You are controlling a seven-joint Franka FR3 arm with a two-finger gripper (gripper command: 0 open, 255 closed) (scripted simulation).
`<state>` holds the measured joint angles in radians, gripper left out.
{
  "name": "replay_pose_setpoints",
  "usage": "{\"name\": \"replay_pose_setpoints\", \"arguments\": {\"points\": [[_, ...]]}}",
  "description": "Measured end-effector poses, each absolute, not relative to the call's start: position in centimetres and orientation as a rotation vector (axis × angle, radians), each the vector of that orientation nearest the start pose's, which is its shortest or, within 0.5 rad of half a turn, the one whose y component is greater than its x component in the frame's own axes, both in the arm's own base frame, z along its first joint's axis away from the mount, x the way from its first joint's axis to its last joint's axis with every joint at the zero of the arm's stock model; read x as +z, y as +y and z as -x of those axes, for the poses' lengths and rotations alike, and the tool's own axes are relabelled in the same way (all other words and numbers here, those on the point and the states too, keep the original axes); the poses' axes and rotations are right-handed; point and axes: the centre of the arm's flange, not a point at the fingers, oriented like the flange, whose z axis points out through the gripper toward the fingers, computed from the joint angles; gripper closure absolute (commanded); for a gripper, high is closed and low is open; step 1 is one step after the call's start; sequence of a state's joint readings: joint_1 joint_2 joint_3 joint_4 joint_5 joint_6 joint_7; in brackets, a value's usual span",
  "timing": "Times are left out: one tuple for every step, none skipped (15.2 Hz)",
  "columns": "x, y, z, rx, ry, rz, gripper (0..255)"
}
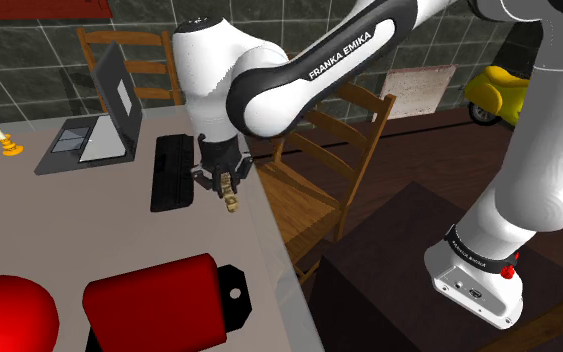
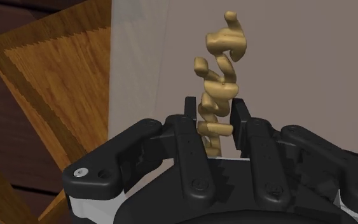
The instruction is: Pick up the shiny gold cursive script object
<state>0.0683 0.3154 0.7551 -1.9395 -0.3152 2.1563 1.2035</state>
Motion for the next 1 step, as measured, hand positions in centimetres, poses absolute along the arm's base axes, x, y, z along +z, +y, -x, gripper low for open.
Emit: {"name": "replay_pose_setpoints", "arguments": {"points": [[36.41,41.91,-43.52,-0.066,0.361,3.144,255]]}}
